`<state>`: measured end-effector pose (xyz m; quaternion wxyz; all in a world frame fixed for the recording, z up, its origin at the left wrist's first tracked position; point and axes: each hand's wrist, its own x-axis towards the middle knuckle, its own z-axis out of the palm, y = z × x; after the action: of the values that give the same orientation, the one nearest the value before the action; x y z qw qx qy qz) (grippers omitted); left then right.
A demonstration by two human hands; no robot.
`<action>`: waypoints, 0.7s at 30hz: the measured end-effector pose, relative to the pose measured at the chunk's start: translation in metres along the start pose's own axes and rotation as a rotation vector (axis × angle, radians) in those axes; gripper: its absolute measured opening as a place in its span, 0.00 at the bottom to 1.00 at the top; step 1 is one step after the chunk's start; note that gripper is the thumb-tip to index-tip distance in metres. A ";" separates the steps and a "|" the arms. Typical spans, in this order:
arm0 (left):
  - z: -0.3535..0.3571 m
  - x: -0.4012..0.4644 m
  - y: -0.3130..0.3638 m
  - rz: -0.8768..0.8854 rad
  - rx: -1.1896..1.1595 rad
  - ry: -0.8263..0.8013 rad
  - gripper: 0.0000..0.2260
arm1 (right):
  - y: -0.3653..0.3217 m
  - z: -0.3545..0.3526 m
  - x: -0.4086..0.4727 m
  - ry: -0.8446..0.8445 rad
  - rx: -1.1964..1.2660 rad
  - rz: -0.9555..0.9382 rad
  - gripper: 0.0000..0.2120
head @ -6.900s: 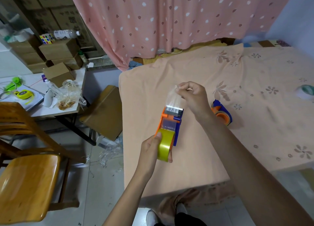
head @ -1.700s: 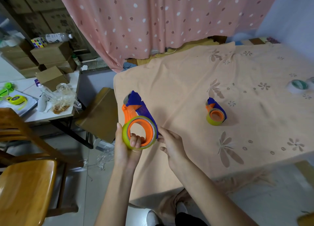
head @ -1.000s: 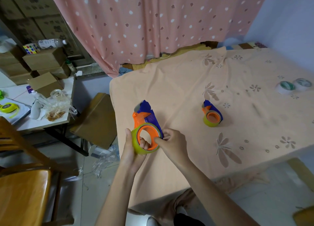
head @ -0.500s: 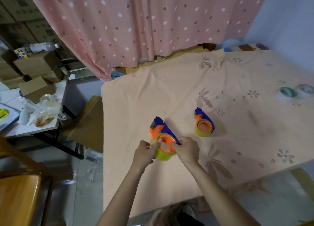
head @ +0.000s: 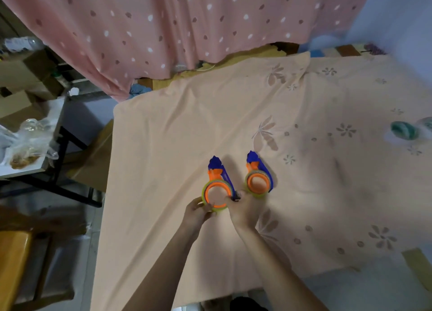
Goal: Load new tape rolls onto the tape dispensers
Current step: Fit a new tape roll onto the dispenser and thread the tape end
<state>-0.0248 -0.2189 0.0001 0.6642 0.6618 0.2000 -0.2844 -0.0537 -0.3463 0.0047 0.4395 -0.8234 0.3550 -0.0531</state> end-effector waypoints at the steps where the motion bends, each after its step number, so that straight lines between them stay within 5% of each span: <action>1: 0.001 0.006 -0.003 -0.014 -0.015 -0.003 0.11 | 0.000 0.004 0.003 0.014 0.001 0.022 0.11; 6: 0.009 0.042 -0.008 -0.039 -0.018 0.002 0.08 | 0.003 0.030 0.028 0.042 -0.076 0.048 0.06; 14: 0.013 0.082 -0.020 -0.029 0.210 0.189 0.13 | 0.021 0.061 0.042 0.040 -0.144 0.056 0.11; 21: 0.018 0.099 -0.044 -0.136 0.065 0.265 0.17 | 0.022 0.064 0.041 0.034 -0.151 0.056 0.13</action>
<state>0.0200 -0.2463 -0.0964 0.5893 0.6996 0.3211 -0.2452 -0.0095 -0.3360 -0.0606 0.3714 -0.8429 0.3882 -0.0282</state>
